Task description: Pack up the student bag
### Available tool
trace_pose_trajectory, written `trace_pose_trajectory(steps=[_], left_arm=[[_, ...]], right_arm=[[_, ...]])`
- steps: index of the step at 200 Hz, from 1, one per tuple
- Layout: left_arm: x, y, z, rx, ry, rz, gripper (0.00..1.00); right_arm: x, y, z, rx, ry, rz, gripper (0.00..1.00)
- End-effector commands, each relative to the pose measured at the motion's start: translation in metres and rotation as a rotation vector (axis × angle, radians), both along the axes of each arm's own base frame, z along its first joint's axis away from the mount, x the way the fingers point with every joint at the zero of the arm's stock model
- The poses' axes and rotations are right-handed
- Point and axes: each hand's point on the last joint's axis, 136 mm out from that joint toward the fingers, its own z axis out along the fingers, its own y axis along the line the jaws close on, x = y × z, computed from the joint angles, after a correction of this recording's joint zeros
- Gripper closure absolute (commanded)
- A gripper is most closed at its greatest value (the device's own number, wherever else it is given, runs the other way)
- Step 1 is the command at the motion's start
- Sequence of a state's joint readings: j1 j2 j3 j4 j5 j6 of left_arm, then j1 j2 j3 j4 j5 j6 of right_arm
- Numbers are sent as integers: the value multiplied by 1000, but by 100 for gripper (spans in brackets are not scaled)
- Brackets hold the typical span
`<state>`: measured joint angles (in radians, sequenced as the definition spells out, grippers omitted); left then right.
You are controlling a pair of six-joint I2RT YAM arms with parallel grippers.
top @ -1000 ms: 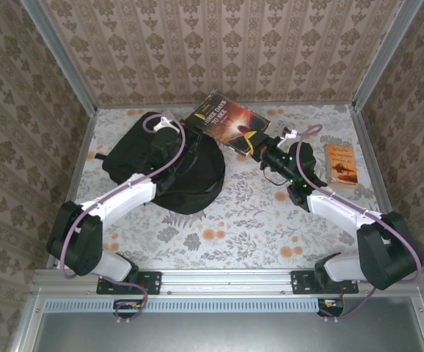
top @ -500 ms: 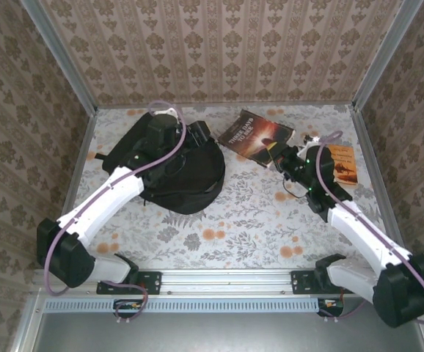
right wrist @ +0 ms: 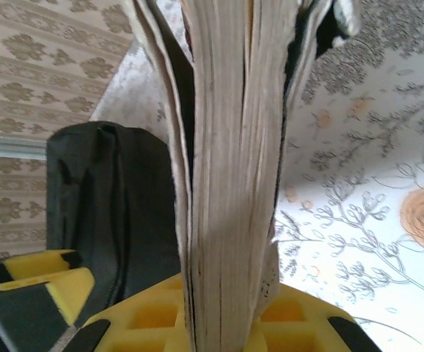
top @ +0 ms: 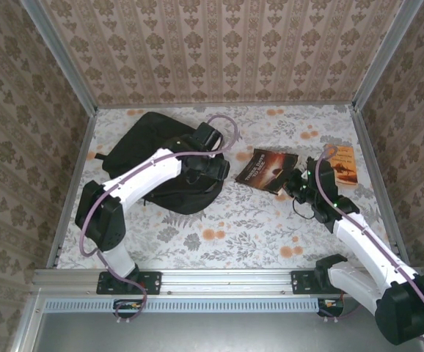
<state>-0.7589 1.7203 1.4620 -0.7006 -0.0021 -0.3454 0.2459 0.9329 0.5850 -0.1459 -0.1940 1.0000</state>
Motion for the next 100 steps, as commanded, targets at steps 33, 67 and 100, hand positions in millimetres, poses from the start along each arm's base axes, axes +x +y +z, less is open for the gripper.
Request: trace_pose_trajectory(steps=[33,67,100], left_arm=[[6,1,-8,113,-19,-62,28],[12,-8,-12,103,-16,-68,29],[19,-14,-16,106,-17,-73,33]], right_arm=[[1,6,9,9,-65,41,100],[0,4,-2,-5,-38,41,100],[-3,2,-13,-20,-17,44,100]])
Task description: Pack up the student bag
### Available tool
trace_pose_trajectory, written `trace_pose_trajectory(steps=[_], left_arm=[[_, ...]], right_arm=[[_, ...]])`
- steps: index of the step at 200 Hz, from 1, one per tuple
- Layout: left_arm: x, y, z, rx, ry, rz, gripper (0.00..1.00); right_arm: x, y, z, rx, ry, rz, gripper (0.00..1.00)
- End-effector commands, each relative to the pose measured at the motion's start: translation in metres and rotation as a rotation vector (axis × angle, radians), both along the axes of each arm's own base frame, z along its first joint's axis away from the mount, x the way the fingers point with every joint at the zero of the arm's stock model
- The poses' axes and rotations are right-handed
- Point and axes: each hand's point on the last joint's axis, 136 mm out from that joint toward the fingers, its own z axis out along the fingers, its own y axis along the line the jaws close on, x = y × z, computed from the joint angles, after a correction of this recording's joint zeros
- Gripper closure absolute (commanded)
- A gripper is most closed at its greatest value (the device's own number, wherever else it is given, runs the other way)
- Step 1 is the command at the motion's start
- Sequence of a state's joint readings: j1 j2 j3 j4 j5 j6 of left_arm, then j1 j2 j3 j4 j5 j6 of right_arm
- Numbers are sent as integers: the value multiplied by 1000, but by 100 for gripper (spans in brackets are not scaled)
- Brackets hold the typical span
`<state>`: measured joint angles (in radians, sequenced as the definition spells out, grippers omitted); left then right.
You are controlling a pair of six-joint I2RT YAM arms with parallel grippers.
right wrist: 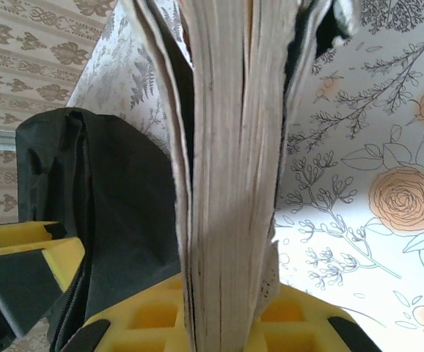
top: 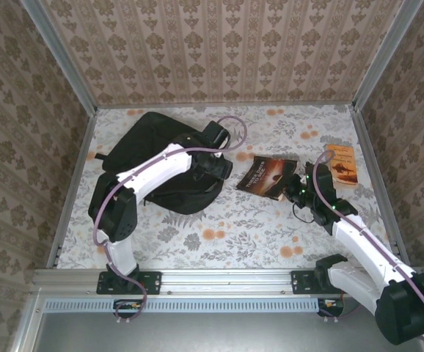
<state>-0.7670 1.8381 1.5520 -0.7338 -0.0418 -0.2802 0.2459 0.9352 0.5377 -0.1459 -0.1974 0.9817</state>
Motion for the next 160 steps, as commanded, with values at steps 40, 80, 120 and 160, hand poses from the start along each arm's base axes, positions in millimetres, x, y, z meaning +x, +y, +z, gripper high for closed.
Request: trace_pose_trajectory(steps=[40,80,120,160], left_arm=[[11,-7,-9,0,28,-21,60],[16,-7,4,-134,59,17,94],[18,-2,43,-219,29,18,100],[16,10,85,-305,18,17,100]], right_arm=[[3,0,6,9,-57,26,100],[2,1,9,14,-73,38,100],[3,8,21,35,-103,70,100],[1,8,54,43,-180,80,100]])
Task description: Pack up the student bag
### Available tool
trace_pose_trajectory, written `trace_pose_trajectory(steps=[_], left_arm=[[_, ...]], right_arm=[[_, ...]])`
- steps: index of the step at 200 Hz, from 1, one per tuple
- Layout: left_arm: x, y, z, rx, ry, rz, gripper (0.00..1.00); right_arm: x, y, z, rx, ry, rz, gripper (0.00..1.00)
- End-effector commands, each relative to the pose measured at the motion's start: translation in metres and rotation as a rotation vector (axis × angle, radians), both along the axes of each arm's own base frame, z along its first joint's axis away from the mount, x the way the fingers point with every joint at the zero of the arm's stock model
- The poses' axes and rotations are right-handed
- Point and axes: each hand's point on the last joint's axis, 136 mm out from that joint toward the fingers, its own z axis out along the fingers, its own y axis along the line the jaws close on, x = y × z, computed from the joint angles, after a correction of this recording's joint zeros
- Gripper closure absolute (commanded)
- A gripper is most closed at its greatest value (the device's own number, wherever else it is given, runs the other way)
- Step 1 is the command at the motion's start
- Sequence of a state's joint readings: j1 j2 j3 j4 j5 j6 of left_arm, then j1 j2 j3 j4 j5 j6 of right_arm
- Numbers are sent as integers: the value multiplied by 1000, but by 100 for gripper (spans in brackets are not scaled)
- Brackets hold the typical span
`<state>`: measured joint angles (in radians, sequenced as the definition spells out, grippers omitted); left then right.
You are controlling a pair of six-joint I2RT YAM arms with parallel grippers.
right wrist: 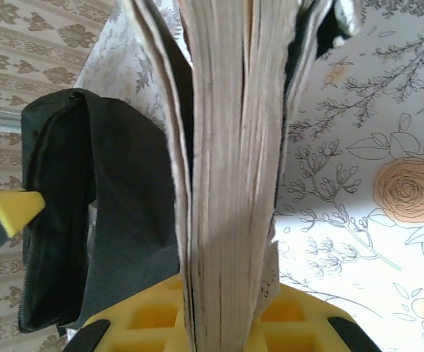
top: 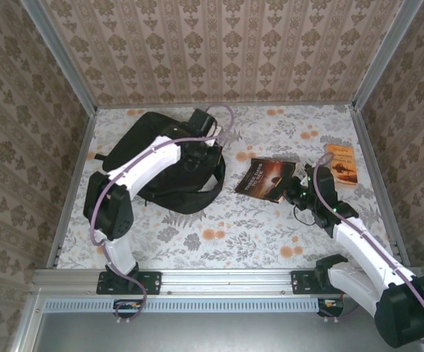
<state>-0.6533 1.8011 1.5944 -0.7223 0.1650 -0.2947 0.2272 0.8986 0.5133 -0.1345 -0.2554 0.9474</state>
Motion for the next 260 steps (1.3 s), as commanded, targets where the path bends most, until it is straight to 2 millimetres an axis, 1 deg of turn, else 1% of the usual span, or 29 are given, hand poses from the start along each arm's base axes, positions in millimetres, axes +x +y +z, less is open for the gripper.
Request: trace_pose_trajectory(steps=[1,16,36,57,78,102,129,152,197,214,215,217,221,225,227,231,260], left_arm=[[-2,5,51,-106,-37,0,100],[-3,10,62,-142,-33,7,100],[-4,18,73,-175,-34,23,100],[-4,25,81,-187,-43,33,100],[-5,30,87,-198,-52,41,100],[-4,38,99,-216,-74,61,100],[-2,49,123,-261,-116,90,100],[-2,56,138,-305,-127,110,100],[-6,60,159,-350,-150,107,100],[-7,60,167,-368,-165,108,100],[-3,65,168,-368,-167,122,100],[-1,68,168,-370,-171,131,100],[1,69,169,-373,-174,136,100],[1,68,170,-378,-175,134,100],[2,69,172,-380,-178,135,100],[2,69,172,-382,-179,136,100],[9,69,176,-425,-184,154,100]], right_arm=[[7,5,52,34,-152,32,100],[6,10,72,68,-186,48,100],[6,18,99,151,-230,65,100],[7,38,123,245,-257,128,100],[10,60,137,294,-242,187,100],[18,83,139,352,-197,223,100],[23,109,137,386,-156,257,100],[29,128,135,434,-129,276,100],[43,165,138,474,-96,306,100],[50,180,133,473,-73,315,100],[51,181,133,473,-74,316,100],[52,182,132,472,-73,316,100],[54,185,131,471,-74,318,100],[55,187,135,472,-84,318,100],[58,190,126,462,-64,313,100],[61,193,121,456,-52,308,100],[76,212,107,439,-23,293,100]])
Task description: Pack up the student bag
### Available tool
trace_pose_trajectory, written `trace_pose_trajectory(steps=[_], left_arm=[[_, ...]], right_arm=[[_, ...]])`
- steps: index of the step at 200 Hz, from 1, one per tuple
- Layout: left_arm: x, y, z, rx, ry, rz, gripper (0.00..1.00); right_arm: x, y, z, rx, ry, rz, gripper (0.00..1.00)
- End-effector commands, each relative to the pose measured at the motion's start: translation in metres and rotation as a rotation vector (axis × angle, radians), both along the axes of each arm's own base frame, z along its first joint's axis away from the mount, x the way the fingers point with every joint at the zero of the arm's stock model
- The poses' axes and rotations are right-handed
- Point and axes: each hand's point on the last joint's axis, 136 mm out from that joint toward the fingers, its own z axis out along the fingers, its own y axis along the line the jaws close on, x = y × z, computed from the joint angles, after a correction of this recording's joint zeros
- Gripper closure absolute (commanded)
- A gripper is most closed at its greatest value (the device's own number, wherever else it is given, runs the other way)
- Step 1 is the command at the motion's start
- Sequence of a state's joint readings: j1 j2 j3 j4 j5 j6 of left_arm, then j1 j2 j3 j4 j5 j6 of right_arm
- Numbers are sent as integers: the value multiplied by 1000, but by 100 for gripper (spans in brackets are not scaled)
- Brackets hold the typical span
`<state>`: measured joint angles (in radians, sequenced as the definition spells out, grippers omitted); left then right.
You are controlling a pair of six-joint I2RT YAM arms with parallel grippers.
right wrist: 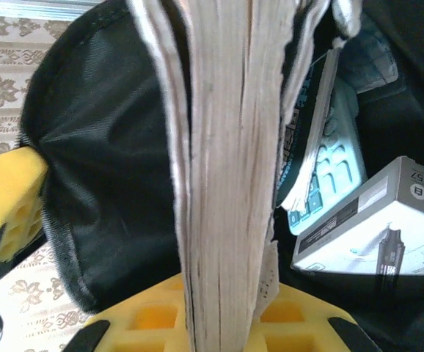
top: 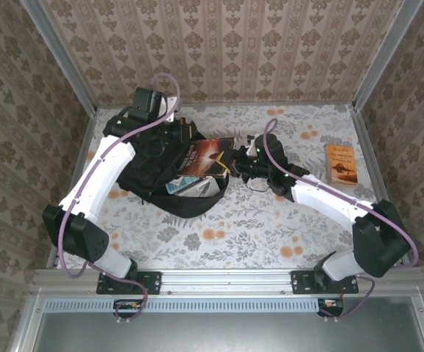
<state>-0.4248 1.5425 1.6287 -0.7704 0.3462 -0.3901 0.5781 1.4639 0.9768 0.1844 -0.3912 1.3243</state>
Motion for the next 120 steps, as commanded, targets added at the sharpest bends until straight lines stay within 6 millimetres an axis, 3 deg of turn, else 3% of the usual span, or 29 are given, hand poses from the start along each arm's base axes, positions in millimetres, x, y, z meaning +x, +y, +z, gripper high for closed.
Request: trace_pose_trajectory(steps=[1,43,74,120], left_arm=[[-1,-7,55,-133,-113,-19,100],[18,-7,63,-182,-124,6,100],[29,-4,68,-189,-136,27,100],[36,3,65,-194,-132,50,100]], right_arm=[[19,22,27,62,-72,-18,100],[37,51,4,24,-27,-4,100],[38,71,-7,17,-1,40,100],[34,75,-18,-10,0,54,100]])
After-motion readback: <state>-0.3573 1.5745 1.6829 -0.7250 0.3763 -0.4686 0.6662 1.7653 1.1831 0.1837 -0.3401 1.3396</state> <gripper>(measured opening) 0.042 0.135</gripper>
